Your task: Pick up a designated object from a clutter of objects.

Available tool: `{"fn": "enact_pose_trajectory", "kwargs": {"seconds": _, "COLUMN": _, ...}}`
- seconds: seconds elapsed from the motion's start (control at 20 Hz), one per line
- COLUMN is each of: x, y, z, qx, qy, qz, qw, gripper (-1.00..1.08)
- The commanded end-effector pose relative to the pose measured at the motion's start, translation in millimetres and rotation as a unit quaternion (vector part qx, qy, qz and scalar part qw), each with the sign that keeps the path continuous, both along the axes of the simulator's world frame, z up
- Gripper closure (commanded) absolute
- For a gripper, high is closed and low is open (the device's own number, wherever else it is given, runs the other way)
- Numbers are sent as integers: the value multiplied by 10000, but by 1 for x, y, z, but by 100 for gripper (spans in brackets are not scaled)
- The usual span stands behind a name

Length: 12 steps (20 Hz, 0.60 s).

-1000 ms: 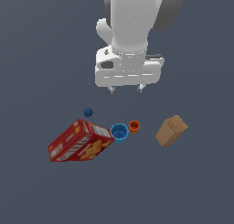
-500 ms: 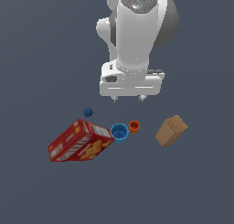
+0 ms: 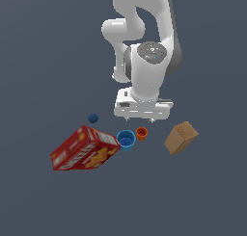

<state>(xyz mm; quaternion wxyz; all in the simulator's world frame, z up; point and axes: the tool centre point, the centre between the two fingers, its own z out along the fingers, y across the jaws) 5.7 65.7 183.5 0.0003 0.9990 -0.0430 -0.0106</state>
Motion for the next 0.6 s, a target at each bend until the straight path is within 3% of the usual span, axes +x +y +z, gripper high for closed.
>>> {"fn": "enact_pose_trajectory", "kwargs": {"seconds": 0.0, "x": -2, "y": 6, "z": -24, "qx": -8, "qy": -29, "qz": -153, "qw": 9999, "gripper": -92}}
{"fn": "enact_pose_trajectory", "kwargs": {"seconds": 0.55, "x": -13, "y": 24, "z": -87, "qx": -10, "qy": -97, "qz": -557, "qw": 9984, "gripper": -92}}
